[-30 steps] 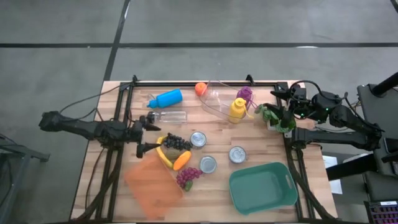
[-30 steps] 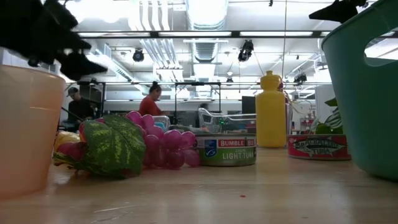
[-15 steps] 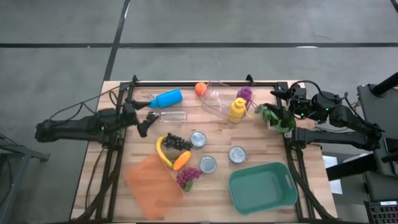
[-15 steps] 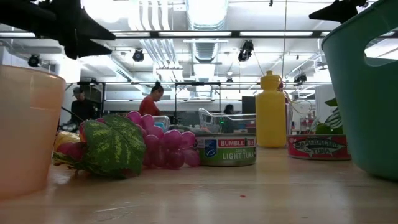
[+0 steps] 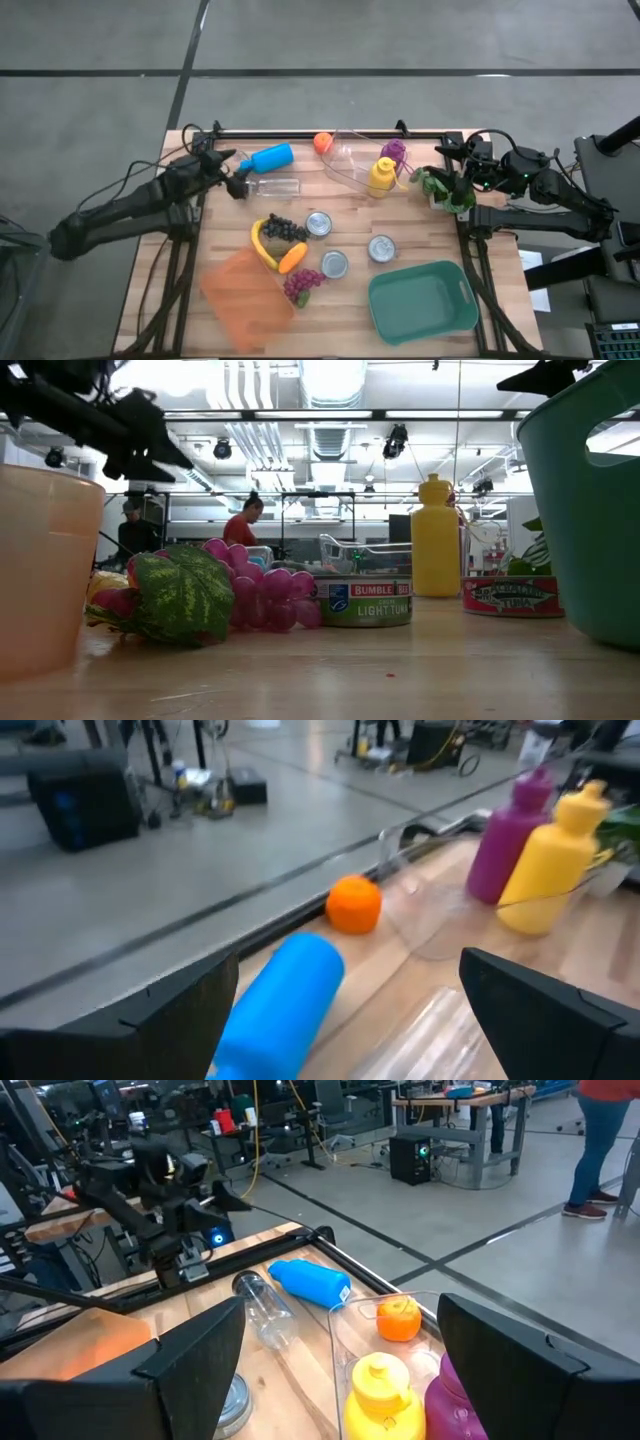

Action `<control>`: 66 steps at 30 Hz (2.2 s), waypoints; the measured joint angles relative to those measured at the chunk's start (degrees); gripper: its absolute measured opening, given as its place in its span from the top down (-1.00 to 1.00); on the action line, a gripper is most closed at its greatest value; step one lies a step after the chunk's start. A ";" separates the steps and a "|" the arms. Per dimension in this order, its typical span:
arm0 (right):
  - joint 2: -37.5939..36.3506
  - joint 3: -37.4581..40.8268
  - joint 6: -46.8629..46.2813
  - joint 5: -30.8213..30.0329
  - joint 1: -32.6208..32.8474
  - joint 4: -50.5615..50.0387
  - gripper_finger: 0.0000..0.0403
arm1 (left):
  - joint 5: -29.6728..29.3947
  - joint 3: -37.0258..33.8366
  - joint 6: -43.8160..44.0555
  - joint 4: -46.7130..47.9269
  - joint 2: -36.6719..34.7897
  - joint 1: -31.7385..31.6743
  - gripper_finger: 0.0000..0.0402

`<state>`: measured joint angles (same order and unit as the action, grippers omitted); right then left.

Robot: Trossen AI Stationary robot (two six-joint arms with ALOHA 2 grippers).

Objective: Pick & Place Food Item
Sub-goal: Put the blue water bottle into the transparent bin

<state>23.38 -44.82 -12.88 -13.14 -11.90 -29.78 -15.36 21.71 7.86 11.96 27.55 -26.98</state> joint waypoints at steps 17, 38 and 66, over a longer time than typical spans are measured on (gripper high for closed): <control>0.02 0.00 0.00 -0.01 0.00 0.00 -0.63 | 12.59 -9.34 1.68 -11.65 2.32 -17.33 -0.91; 0.02 0.00 0.00 0.01 0.00 0.02 -0.63 | 37.57 -6.81 1.08 -17.45 17.68 -32.66 -0.91; 0.02 0.00 0.00 0.01 0.00 0.03 -0.63 | 54.04 -7.03 -17.05 -28.13 31.27 -46.25 -0.91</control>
<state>23.40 -44.82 -12.88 -13.13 -11.90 -29.75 38.68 14.68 -9.18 -16.17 58.82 -73.23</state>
